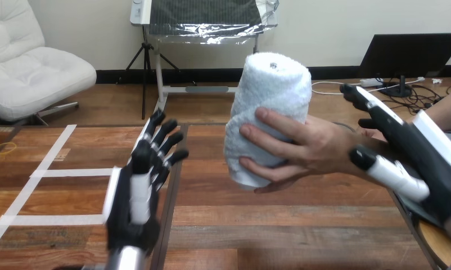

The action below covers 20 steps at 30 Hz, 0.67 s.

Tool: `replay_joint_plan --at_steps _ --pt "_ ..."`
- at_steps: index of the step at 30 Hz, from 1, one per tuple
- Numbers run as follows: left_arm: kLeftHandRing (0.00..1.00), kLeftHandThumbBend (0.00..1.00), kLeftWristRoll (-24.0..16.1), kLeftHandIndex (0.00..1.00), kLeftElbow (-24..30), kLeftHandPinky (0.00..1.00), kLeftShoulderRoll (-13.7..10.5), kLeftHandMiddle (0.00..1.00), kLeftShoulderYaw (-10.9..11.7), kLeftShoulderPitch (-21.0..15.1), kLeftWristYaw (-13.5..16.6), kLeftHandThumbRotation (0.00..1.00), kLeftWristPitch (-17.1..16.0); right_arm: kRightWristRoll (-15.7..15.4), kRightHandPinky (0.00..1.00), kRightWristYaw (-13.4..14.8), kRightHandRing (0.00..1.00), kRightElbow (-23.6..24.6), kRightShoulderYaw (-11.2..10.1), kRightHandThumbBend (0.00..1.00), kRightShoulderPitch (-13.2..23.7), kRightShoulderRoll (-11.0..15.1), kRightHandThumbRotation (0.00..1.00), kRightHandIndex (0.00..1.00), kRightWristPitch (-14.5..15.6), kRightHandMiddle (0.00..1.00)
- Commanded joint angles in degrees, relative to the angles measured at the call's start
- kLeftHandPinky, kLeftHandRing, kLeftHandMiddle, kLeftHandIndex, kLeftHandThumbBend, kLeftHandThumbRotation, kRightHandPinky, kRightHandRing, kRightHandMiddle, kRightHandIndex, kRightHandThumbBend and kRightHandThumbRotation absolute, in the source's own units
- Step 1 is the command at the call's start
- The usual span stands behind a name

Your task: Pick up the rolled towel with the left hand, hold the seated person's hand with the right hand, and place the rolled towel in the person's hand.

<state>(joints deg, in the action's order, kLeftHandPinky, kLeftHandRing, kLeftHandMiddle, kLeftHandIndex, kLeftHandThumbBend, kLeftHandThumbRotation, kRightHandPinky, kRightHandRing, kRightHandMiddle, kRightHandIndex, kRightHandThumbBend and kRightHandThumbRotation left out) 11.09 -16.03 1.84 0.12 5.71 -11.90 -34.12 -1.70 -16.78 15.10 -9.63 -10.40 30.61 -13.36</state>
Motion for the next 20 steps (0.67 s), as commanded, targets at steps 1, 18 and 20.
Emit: replay_joint_plan --at_steps 1,18,20 --pt "0.83 0.84 0.5 0.84 18.4 0.72 -3.0 0.84 -1.5 2.1 -2.8 1.0 -3.6 8.1 0.91 4.7 0.94 12.9 -4.7 1.0 -4.3 -7.9 1.0 0.93 -8.0 0.92" --pt "0.78 0.79 2.8 0.76 27.2 0.71 -1.9 0.78 -1.9 6.6 -2.2 1.0 -2.2 13.4 0.97 4.3 0.93 14.4 3.9 1.0 -12.9 -18.2 1.0 0.9 -19.5 0.9" --pt "0.78 0.79 2.9 0.75 27.6 0.71 -1.6 0.77 -2.1 6.7 -2.1 1.0 -2.1 13.9 0.98 4.0 0.93 14.5 5.2 1.0 -13.9 -19.3 1.0 0.91 -20.4 0.9"
